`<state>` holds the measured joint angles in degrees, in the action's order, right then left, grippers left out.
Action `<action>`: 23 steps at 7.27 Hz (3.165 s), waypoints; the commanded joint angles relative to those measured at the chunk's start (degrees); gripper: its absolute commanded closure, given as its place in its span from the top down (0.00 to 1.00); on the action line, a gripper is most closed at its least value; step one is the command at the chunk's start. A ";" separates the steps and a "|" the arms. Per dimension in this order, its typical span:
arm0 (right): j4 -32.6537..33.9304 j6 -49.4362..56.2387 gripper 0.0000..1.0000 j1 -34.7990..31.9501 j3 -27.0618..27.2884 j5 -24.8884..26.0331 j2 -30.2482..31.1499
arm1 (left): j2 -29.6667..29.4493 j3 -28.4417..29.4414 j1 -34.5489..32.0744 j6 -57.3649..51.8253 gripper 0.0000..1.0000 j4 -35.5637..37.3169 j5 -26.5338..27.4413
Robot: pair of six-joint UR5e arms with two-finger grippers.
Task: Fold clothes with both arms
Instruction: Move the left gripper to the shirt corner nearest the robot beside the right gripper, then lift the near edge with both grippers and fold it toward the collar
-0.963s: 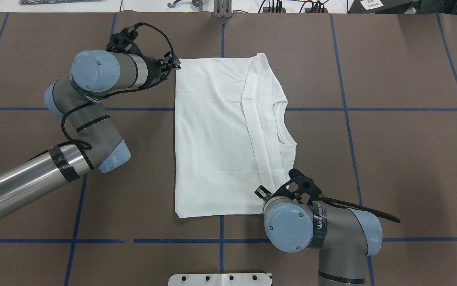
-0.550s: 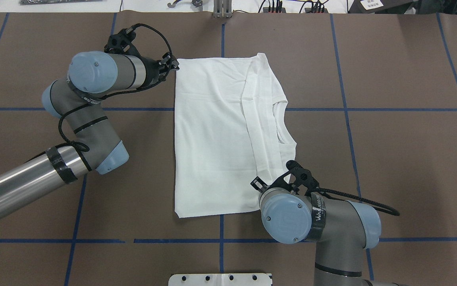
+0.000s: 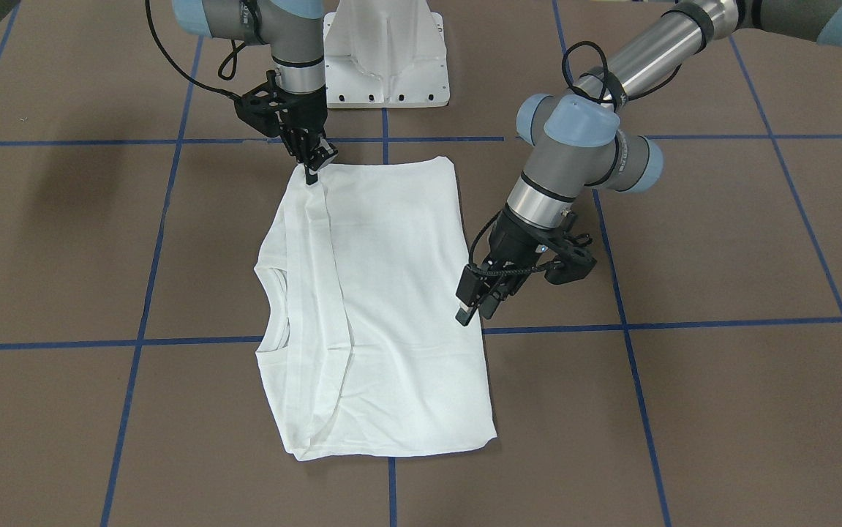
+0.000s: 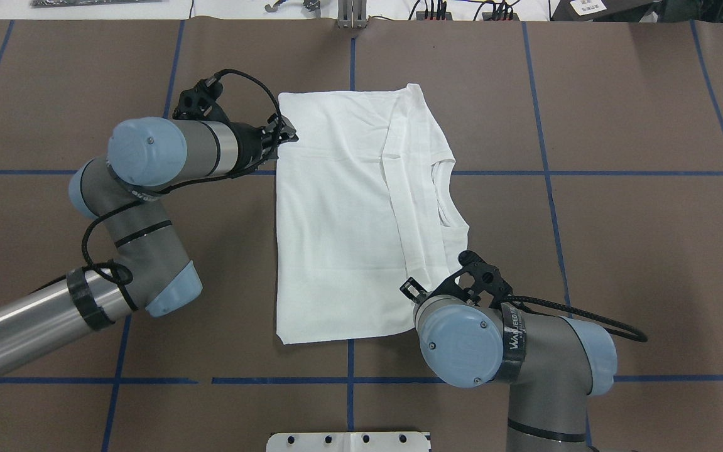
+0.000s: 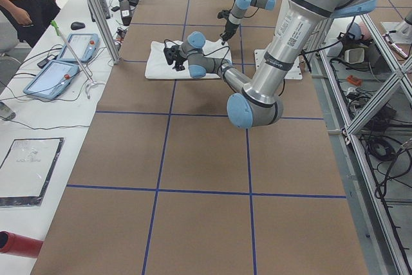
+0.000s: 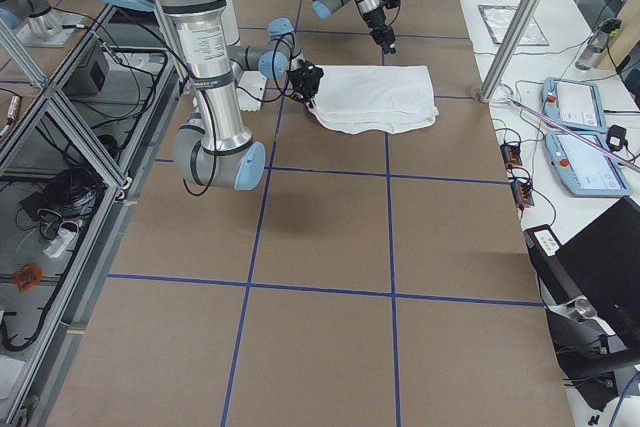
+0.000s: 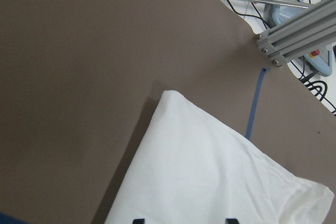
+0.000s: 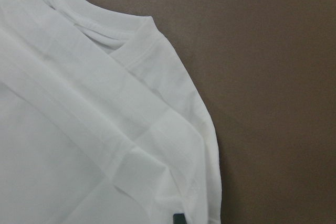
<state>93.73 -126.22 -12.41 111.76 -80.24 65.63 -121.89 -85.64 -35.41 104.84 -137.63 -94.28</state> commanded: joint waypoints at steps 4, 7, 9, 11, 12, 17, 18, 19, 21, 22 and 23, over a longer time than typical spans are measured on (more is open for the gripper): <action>0.40 -1.40 0.00 1.59 2.94 0.00 2.57 | 10.89 -21.94 20.60 15.62 0.60 17.19 9.01; 0.40 -1.40 0.00 1.59 2.85 0.00 2.57 | 13.61 -22.20 23.97 15.83 0.60 20.01 11.49; 0.40 -1.40 0.00 1.68 2.85 0.00 2.57 | 13.53 -22.20 25.03 15.92 0.64 20.21 11.49; 0.40 -1.40 0.00 1.68 2.85 0.00 2.49 | 13.61 -21.59 26.00 16.27 0.63 20.21 11.49; 0.40 -1.40 0.00 1.68 2.85 0.00 2.48 | 13.61 -21.68 26.09 16.45 0.42 20.21 11.49; 0.40 -4.36 0.00 4.74 5.65 0.26 4.05 | 15.18 -28.32 28.01 17.33 0.00 20.21 11.23; 0.75 -6.73 0.00 7.28 9.23 0.52 5.63 | 18.41 -33.40 30.11 17.41 0.00 20.21 11.40; 5.54 -7.63 0.00 8.18 13.62 0.44 6.69 | 19.84 -38.41 30.22 17.50 0.00 21.08 11.23; 12.50 -5.80 0.00 3.38 18.49 -1.92 5.14 | 17.41 -41.97 27.79 15.41 0.00 25.90 8.53; 12.87 -1.79 0.00 -0.21 17.98 -5.42 3.12 | 11.48 -40.94 21.24 8.61 0.00 30.10 4.94; 12.79 1.91 0.00 -4.34 16.66 -7.19 1.27 | 7.76 -36.66 15.51 4.01 0.00 33.44 1.77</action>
<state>105.96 -128.57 -12.06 129.29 -84.72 69.10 -109.24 -125.60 -13.23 114.69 -108.39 -88.72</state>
